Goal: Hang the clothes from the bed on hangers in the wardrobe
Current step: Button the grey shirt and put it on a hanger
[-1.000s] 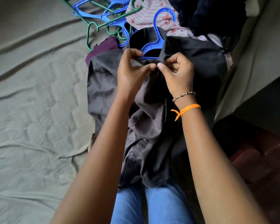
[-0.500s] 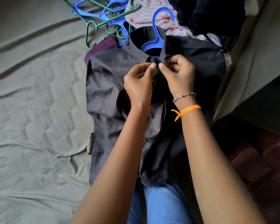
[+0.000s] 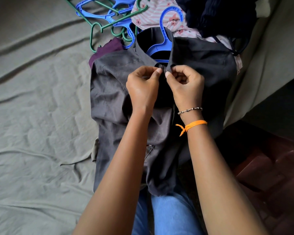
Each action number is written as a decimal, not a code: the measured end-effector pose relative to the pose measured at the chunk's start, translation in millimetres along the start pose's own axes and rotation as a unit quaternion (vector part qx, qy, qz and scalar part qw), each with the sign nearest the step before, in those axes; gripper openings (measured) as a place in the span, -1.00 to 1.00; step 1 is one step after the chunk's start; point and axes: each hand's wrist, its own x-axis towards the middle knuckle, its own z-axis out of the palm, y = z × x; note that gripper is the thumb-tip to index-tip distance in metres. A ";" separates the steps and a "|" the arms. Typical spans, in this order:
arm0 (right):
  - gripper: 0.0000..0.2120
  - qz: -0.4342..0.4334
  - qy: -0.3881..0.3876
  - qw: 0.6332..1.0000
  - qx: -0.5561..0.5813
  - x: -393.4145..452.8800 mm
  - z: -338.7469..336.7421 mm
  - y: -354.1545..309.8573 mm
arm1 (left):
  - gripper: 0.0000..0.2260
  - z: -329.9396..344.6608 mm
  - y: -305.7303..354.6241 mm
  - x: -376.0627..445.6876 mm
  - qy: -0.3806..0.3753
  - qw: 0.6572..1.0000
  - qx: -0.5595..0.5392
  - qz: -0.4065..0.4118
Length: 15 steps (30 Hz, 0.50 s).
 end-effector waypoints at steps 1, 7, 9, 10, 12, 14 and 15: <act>-0.95 0.006 -0.005 1.000 0.002 0.1 0.2 -0.1 | -0.87 -1.4 1.3 0.7 -0.003 1.000 0.017 0.005; -0.98 -0.043 0.054 0.991 -0.118 3.7 1.2 3.8 | -0.93 -5.2 3.5 -1.4 0.005 0.989 0.142 0.047; -0.97 -0.070 0.095 0.984 -0.136 2.7 4.7 5.2 | -0.91 -0.8 7.9 -7.4 0.026 0.980 0.185 0.071; -0.97 -0.071 0.096 0.984 -0.133 0.8 6.9 4.7 | -0.90 0.8 10.3 -9.5 0.032 0.977 0.199 0.072; -0.95 -0.050 0.083 0.989 -0.116 -3.8 11.2 3.5 | -0.90 3.6 10.9 -7.9 0.035 0.979 0.196 0.047; -0.93 -0.022 0.081 0.993 -0.084 -6.6 12.1 4.4 | -0.92 4.6 6.4 -3.0 0.021 0.992 0.122 -0.008; -0.92 -0.013 0.080 0.995 -0.066 -7.4 11.6 4.9 | -0.92 3.7 3.6 -1.0 0.011 0.996 0.077 -0.033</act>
